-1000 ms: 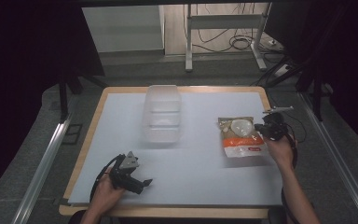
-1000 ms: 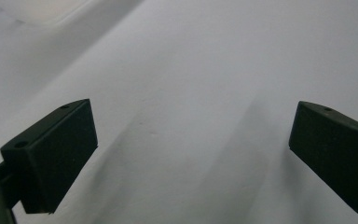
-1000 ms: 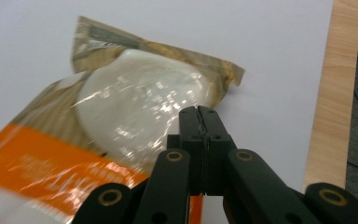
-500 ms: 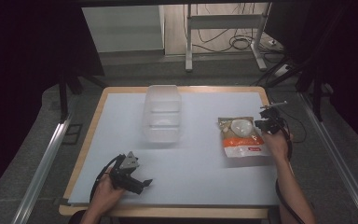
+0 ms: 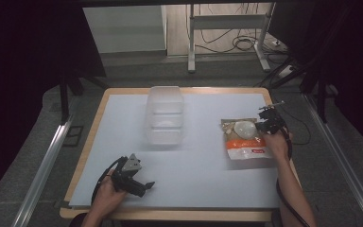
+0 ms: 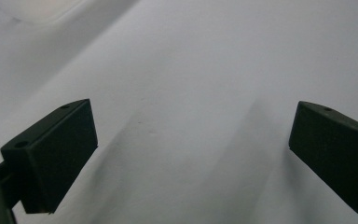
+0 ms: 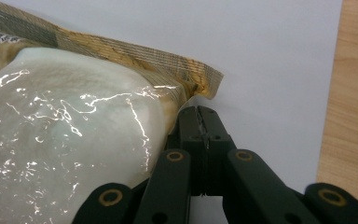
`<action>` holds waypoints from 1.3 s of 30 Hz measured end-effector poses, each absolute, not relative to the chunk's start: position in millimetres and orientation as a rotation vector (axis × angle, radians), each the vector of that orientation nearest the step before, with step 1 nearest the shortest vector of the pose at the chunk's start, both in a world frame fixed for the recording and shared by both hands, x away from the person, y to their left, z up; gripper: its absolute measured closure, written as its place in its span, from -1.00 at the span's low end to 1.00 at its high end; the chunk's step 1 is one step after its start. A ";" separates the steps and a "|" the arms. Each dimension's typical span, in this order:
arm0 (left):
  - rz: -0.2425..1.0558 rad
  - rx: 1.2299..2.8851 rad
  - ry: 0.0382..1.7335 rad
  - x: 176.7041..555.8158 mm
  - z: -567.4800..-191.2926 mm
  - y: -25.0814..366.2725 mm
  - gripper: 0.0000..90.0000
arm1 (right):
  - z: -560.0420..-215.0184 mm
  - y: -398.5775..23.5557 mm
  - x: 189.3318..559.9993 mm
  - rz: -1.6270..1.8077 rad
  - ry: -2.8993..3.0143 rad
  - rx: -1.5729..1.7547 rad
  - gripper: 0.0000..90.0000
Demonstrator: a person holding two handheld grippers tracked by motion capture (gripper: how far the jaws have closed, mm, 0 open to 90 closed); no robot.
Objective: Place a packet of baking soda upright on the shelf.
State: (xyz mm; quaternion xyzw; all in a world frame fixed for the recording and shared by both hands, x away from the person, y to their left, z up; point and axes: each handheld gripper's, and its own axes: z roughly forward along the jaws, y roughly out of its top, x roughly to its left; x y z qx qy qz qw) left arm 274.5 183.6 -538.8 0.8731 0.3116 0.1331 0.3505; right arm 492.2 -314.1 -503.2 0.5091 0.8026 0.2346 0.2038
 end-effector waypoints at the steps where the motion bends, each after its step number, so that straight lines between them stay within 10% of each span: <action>1: 0.345 2.261 0.807 274.6 -538.8 183.5 -0.97 | -503.1 -312.7 492.2 0.652 2.245 1.412 0.98; 39: 0.347 2.258 0.805 273.2 -538.2 184.6 -0.97 | -488.8 -224.7 457.2 0.802 2.523 1.013 0.91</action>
